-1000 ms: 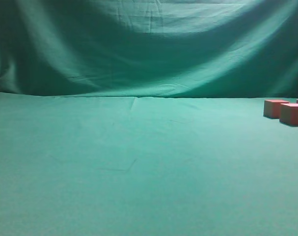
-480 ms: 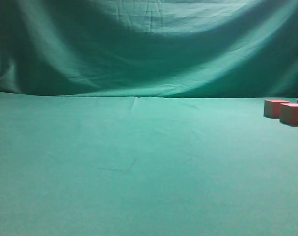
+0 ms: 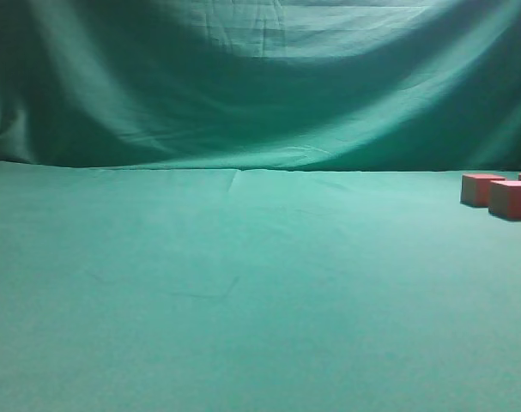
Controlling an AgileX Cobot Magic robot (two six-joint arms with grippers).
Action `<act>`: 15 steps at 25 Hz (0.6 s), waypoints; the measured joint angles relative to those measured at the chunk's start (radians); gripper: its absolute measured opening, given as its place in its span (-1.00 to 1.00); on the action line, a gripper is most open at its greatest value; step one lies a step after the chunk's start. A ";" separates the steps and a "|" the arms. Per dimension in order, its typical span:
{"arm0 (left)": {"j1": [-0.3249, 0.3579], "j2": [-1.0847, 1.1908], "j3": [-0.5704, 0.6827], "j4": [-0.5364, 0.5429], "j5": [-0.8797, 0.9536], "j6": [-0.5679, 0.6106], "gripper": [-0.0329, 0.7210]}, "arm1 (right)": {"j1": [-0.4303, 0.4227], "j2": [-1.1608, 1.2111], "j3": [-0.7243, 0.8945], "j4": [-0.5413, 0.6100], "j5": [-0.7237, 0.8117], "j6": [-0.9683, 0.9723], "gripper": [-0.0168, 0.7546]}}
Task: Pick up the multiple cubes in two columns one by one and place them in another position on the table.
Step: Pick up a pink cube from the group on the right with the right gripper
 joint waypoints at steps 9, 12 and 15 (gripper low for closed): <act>0.000 0.000 0.000 0.000 0.000 0.000 -0.91 | 0.000 0.443 -0.193 0.020 0.267 -0.072 -0.96; 0.000 0.000 0.000 0.000 0.000 0.000 -0.91 | 0.000 0.508 -0.204 0.043 0.275 -0.072 -0.96; 0.000 0.000 0.000 0.000 0.000 0.000 -0.91 | 0.000 0.546 -0.204 0.055 0.275 -0.074 -0.96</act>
